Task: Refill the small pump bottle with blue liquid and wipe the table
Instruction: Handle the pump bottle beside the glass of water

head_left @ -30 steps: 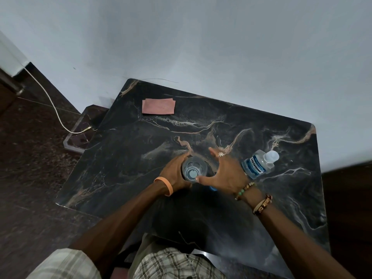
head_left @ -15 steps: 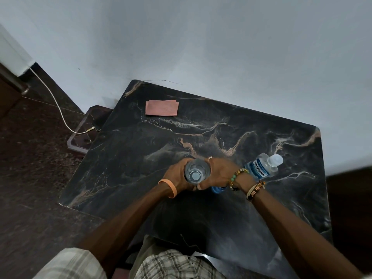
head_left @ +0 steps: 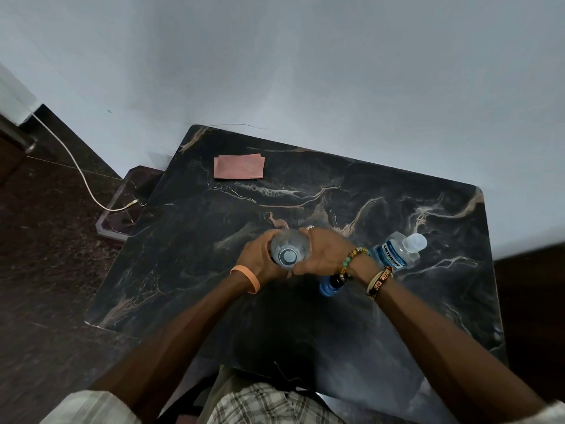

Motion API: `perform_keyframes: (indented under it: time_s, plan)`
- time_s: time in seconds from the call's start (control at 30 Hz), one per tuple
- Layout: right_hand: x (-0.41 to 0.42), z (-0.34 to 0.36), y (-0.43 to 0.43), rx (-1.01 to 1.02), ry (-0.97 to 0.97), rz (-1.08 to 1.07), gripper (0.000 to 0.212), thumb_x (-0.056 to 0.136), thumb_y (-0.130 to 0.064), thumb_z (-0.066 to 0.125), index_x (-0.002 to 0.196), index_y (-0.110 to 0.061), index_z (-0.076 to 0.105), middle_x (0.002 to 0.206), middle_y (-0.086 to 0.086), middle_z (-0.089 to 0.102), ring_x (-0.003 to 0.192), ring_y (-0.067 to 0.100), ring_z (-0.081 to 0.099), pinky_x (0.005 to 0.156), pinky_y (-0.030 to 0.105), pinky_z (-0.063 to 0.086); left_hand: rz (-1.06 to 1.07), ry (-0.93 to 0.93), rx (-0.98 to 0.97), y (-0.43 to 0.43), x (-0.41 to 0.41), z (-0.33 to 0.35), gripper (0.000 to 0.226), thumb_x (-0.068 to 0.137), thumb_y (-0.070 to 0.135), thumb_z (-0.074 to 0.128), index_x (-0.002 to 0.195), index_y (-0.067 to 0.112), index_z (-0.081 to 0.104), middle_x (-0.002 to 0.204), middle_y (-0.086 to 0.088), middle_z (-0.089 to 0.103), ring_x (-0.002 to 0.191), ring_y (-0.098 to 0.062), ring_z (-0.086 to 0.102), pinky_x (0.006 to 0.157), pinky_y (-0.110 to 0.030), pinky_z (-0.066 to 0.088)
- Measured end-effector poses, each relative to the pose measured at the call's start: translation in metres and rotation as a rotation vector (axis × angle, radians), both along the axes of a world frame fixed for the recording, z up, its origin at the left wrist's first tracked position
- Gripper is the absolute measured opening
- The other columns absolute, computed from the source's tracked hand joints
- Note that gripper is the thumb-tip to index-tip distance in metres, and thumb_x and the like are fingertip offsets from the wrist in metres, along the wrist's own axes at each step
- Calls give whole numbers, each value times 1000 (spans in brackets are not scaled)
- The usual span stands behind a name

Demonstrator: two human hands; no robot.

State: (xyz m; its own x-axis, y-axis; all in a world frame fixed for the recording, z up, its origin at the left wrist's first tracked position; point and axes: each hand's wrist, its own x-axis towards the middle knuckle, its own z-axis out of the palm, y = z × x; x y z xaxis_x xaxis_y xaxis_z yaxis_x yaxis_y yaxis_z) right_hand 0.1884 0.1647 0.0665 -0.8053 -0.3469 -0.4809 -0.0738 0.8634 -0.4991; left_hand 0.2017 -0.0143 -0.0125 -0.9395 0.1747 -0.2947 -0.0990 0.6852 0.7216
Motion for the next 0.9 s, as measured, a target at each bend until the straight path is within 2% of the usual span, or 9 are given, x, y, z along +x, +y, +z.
perform_keyframes:
  time_s: [0.07,0.2,0.37,0.53,0.6,0.67,0.73,0.8,0.9]
  plan:
    - [-7,8,1,-34,58,-10,64,56,-53,80,111,-30,56,98,-10,62,91,12,60,80,30,52,12,24,55,1,-8,9,91,40,47,79,125,34,51,106,19,58,97,-6,59,88,-24,48]
    - [-25,22,6,-96,156,-60,66,57,-42,84,114,-24,55,104,-5,62,96,15,59,85,38,52,35,79,121,8,-37,30,85,44,38,89,122,31,55,108,15,64,100,-8,63,90,-29,52]
    - [-50,37,20,-105,284,-192,72,60,-47,84,120,-20,55,112,0,62,102,19,59,89,37,51,-16,170,156,33,-77,65,68,55,23,93,114,21,60,104,11,61,94,-10,60,92,-37,52]
    - [-77,48,44,-115,327,-320,87,57,-46,87,130,-15,51,120,3,61,110,21,57,88,29,46,-88,179,126,55,-119,84,83,54,32,94,126,17,55,123,-3,60,109,-20,58,96,-41,51]
    - [-89,54,54,-111,327,-373,96,54,-47,88,135,-14,48,124,4,60,112,21,56,90,30,48,-97,182,145,67,-134,90,78,52,35,94,119,22,56,119,2,61,103,-17,59,90,-35,53]
    - [-100,58,64,-108,342,-413,96,53,-45,89,134,-14,49,125,4,60,112,22,57,92,32,50,-97,204,169,80,-145,95,70,51,39,93,108,35,53,106,13,60,88,-6,58,77,-20,51]
    - [-111,61,74,-102,350,-456,97,53,-42,91,135,-12,49,130,6,57,116,24,55,96,34,49,-102,204,176,93,-158,99,73,52,38,93,112,36,52,109,12,60,85,-4,57,73,-12,45]
    - [-119,62,84,-102,353,-503,100,52,-38,92,137,-11,47,134,8,54,120,25,53,98,35,47,-107,192,173,106,-170,102,85,51,36,94,124,29,51,123,5,59,96,-12,57,79,-18,47]
    - [-130,63,102,-145,359,-573,96,50,-35,93,133,-14,49,129,6,56,112,23,56,89,32,50,-124,203,173,125,-184,107,91,51,41,93,128,28,48,130,0,58,102,-18,58,89,-31,52]
